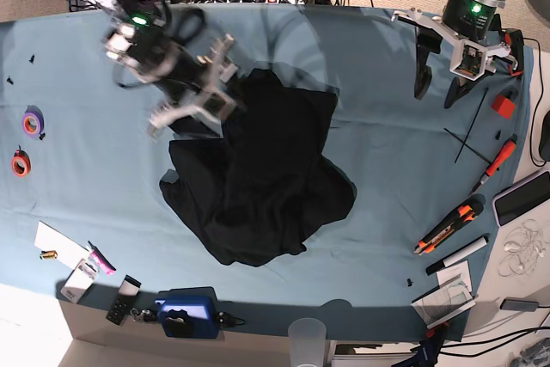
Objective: Layout the t-shirt on the table in an organized manner, then fold the t-shirt properly
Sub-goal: 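Move the right gripper over the crumpled black t-shirt, then grasp the black t-shirt with the right gripper and drag it sideways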
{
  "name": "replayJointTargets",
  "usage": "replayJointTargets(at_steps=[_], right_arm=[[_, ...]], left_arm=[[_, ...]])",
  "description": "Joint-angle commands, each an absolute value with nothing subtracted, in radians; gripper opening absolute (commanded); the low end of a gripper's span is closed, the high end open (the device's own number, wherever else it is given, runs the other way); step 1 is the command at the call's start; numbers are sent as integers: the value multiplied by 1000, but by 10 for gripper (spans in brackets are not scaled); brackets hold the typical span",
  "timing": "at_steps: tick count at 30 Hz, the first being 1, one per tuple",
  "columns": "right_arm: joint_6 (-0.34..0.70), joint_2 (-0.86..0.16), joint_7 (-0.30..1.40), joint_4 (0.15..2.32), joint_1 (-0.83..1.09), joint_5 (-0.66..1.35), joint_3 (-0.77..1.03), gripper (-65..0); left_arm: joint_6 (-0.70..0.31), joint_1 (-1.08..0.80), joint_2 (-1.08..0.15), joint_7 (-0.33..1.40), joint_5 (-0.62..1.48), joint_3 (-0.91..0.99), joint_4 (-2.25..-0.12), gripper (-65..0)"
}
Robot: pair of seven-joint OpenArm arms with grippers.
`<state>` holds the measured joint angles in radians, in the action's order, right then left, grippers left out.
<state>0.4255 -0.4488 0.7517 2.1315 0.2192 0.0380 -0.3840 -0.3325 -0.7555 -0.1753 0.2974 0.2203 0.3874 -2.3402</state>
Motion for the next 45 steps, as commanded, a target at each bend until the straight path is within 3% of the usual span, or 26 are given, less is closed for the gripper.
replayJointTargets(at_steps=[1, 17, 25, 30, 39, 41, 45], right_arm=[[420, -457, 746, 2145, 203, 32, -396, -289], [350, -457, 698, 2141, 196, 22, -437, -289], [345, -456, 664, 1912, 124, 17, -438, -289], [376, -453, 653, 1905, 102, 38, -438, -289], [408, -315, 632, 1808, 94, 39, -438, -290], [406, -296, 632, 1783, 94, 33, -438, -351], [289, -279, 653, 1788, 91, 32, -437, -605]], left_arm=[[-330, -762, -180, 272, 228, 390, -2356, -364], [-333, -762, -180, 272, 228, 390, -2356, -364], [-333, -762, -177, 272, 228, 390, -2356, -364], [-332, -762, -177, 272, 228, 390, -2356, -364], [-332, -762, -177, 272, 228, 390, -2356, -364], [-332, -762, -177, 272, 228, 390, -2356, -364], [-333, -762, -177, 272, 228, 390, -2356, -364]])
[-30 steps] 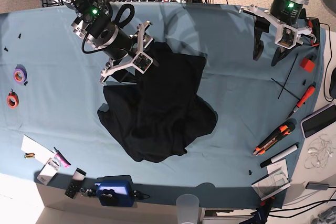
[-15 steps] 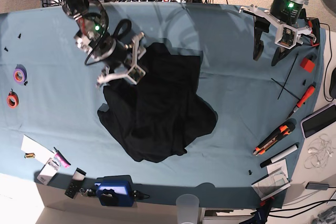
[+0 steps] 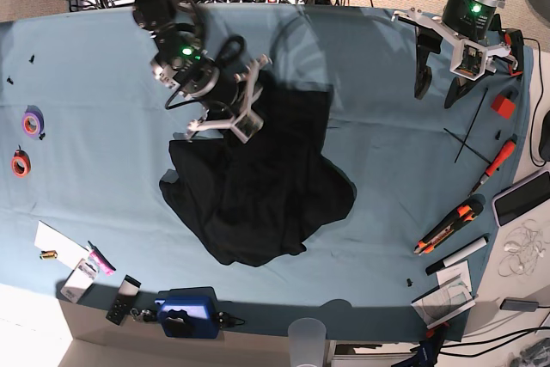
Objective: Layout the t-shirt on the table in an organized manner, then fold the t-shirt properly
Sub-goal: 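Grasp the black t-shirt with the right gripper and drag it sideways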
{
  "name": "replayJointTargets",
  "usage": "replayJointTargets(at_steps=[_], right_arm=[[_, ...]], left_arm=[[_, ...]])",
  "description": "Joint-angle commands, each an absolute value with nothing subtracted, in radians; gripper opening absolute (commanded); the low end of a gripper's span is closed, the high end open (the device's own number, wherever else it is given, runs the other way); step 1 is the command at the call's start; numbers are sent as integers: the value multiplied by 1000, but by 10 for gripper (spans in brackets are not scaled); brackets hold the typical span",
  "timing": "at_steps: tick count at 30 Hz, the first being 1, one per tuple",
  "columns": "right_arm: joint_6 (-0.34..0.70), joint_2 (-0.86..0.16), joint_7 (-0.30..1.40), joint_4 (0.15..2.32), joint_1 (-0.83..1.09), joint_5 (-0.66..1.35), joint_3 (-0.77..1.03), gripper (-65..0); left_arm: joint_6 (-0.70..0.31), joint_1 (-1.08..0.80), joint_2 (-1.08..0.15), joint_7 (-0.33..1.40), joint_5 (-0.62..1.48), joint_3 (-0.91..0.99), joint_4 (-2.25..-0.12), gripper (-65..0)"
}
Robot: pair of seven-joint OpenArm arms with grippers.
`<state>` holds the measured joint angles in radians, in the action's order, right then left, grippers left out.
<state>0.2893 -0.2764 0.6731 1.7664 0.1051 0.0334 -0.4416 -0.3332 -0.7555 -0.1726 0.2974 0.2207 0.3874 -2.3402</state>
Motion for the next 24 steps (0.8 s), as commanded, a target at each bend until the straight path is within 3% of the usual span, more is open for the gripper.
replayJointTargets(at_steps=[1, 7, 11, 18, 24], right_arm=[[254, -280, 659, 1798, 88, 30, -437, -650], [134, -280, 769, 2027, 64, -110, -431, -650], [107, -280, 814, 2225, 65, -151, -366, -650], [107, -280, 836, 2297, 72, -150, -88, -650], [108, -280, 836, 2294, 72, -146, 202, -650]], left_arm=[[-332, -762, -177, 272, 228, 390, -2356, -364], [-333, -761, -177, 272, 228, 390, -2356, -364], [-333, -762, -177, 272, 228, 390, -2356, -364], [-334, -759, -178, 268, 247, 388, -2356, -364], [-392, -701, -178, 269, 247, 368, -2356, -364]])
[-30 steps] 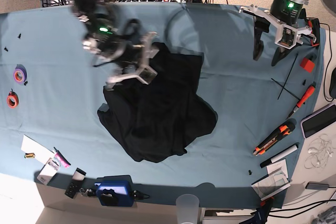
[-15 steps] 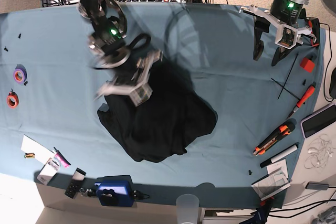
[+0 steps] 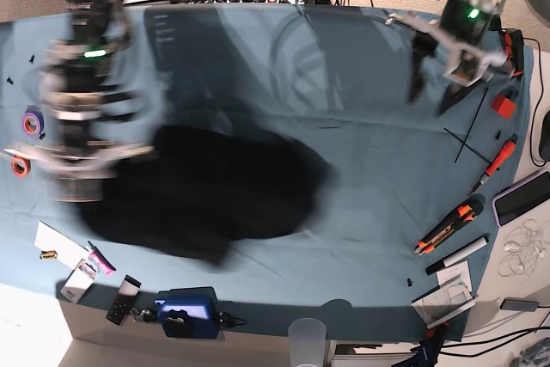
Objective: Layout the t-shirt on the table in an organized manner, then fold the t-shirt properly
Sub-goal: 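Grasp the black t-shirt with the right gripper and drag it sideways, then lower the left gripper onto the black t-shirt and grasp its edge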
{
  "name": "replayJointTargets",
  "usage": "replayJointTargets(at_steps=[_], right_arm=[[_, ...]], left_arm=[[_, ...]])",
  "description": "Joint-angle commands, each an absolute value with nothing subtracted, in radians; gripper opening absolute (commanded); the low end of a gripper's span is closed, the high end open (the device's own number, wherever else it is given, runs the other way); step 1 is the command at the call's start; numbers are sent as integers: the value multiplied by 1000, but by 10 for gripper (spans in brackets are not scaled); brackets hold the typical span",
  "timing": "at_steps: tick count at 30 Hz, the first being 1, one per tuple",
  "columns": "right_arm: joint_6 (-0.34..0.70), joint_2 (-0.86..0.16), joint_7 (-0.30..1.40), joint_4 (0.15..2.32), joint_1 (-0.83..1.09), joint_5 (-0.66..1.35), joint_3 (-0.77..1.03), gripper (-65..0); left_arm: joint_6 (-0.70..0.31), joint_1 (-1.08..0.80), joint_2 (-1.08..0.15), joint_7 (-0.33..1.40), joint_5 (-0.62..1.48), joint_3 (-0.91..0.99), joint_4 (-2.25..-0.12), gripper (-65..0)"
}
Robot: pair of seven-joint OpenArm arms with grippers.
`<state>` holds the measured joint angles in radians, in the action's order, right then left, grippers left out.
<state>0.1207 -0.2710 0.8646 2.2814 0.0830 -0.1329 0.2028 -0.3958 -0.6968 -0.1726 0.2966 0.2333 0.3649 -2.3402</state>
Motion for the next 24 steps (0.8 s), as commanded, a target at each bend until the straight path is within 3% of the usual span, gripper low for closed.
replayJointTargets(at_steps=[1, 6, 16, 20, 24], right_arm=[[108, -280, 837, 2293, 73, -146, 239, -650], [114, -294, 838, 2251, 101, -110, 344, -650], [123, -316, 837, 2137, 136, -42, 347, -650], [123, -316, 839, 2137, 137, -42, 347, -650], [123, -316, 838, 2137, 139, -46, 347, -650]], left_arm=[[-393, -689, -178, 269, 246, 355, -2356, -364], [-393, -616, -178, 269, 229, 228, -2356, -364], [-393, -406, -178, 269, 112, -107, -2164, -363], [-364, -305, -177, 268, -23, -260, -2077, -306], [-258, -217, -175, 269, -57, -377, -1979, -252]])
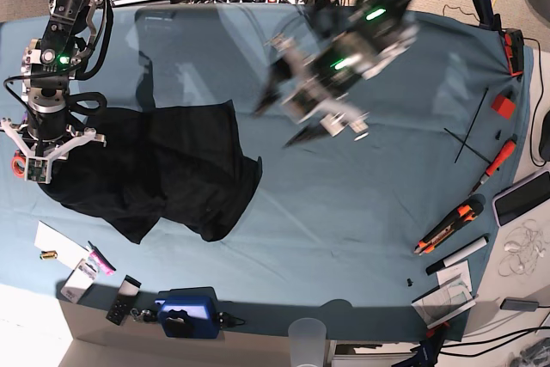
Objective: Layout the t-shirt on the table in an organized manner, then fold the t-shirt properly
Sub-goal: 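Lower the left gripper onto the black t-shirt and grasp its edge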
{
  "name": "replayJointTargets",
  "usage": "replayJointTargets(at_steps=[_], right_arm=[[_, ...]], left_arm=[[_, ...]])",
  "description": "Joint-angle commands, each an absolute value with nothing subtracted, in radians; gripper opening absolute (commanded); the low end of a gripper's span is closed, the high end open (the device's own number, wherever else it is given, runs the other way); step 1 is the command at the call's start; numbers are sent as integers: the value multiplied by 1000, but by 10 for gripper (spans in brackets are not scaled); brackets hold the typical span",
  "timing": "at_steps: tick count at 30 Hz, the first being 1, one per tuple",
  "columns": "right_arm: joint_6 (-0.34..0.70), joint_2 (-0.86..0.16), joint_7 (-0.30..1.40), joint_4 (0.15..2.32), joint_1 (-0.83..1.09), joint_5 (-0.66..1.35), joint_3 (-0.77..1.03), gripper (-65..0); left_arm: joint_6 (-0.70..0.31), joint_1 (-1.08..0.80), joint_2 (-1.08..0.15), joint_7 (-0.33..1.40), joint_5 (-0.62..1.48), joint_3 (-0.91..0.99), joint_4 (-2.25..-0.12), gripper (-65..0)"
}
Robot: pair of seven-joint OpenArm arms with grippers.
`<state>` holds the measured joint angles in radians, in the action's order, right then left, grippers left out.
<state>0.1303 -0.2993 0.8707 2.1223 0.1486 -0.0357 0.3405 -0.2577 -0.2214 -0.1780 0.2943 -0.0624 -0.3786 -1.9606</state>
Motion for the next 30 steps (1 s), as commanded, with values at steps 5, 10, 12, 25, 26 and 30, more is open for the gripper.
replayJointTargets(at_steps=[5, 10, 12, 25, 26, 30], right_arm=[[123, -316, 838, 2137, 139, -46, 347, -650], [123, -315, 839, 2132, 139, -73, 347, -650], [122, -315, 839, 2131, 142, -98, 347, -650], [121, -316, 838, 2131, 172, -106, 347, -650], [121, -316, 838, 2131, 172, -106, 347, -650], [121, -315, 839, 2131, 172, -106, 347, -650]], left_arm=[[-221, -144, -94, 344, 9, -461, -1842, -250], [-178, -71, 15, 403, 39, -484, -1697, -250], [-157, -40, 44, 427, 54, -484, -1650, -251], [-107, 130, 105, 516, 181, -484, -1385, -251], [-96, 138, 105, 516, 179, -484, -1372, -251], [-67, 158, 106, 516, 181, -481, -1352, -251]])
